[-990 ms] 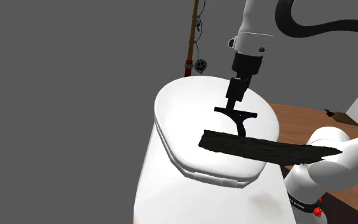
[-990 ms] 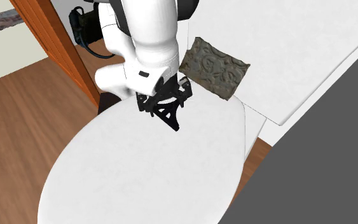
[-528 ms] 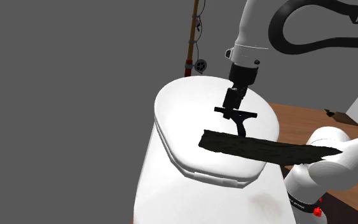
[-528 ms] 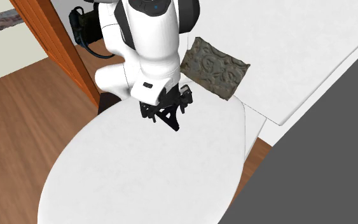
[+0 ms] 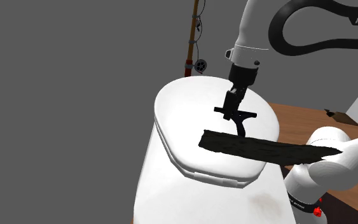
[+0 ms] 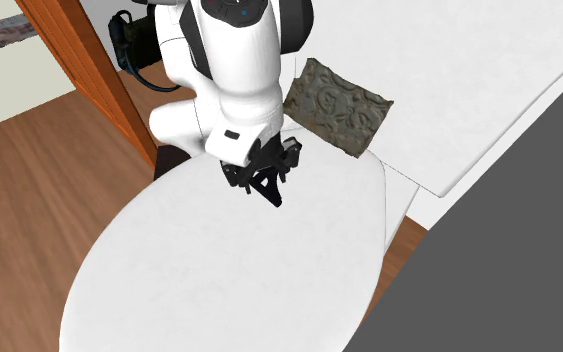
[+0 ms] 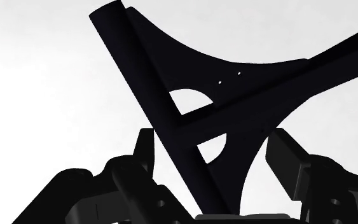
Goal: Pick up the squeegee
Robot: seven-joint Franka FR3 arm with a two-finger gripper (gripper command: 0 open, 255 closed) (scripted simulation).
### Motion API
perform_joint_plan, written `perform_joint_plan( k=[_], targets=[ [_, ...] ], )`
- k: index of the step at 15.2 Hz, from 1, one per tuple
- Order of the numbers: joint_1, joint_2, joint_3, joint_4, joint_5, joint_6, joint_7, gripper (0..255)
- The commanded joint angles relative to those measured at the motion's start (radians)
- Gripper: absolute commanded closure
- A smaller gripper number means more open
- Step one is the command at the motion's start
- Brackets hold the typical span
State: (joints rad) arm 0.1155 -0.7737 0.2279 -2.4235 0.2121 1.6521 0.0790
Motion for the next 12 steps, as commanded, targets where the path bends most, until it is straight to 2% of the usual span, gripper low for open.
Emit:
perform_joint_plan(
  k=[1,12],
  targets=[
    [-0.001,0.002,0.000,-0.003,-0.001,-0.002,0.000,255],
    [-0.007,0.031,-0.015,0.155,-0.017,-0.130,0.013,255]
  ],
)
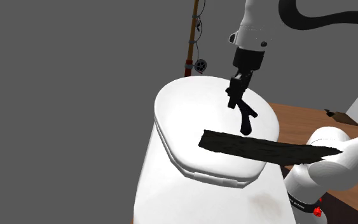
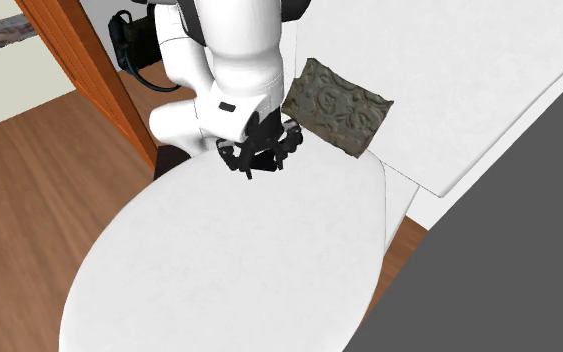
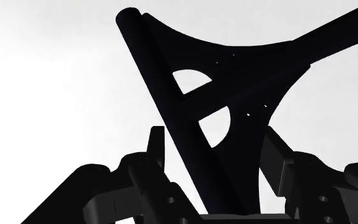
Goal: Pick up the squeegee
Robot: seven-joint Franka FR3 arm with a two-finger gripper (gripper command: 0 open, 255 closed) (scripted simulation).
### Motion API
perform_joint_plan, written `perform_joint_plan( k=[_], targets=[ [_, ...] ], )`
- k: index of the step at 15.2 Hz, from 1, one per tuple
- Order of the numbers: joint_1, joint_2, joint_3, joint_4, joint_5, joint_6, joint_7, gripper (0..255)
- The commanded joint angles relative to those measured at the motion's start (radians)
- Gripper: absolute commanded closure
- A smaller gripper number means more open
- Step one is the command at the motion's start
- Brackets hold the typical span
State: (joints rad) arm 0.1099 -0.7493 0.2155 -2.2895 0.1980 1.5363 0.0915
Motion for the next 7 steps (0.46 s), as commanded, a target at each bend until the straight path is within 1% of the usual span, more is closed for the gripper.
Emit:
perform_joint_plan(
  k=[1,5,7],
  targets=[
    [-0.002,0.011,-0.004,0.037,-0.004,-0.027,0.002,255],
    [-0.005,0.029,-0.008,0.103,-0.009,-0.075,0.007,255],
    [-0.005,0.029,-0.009,0.106,-0.009,-0.077,0.007,255]
  ],
)
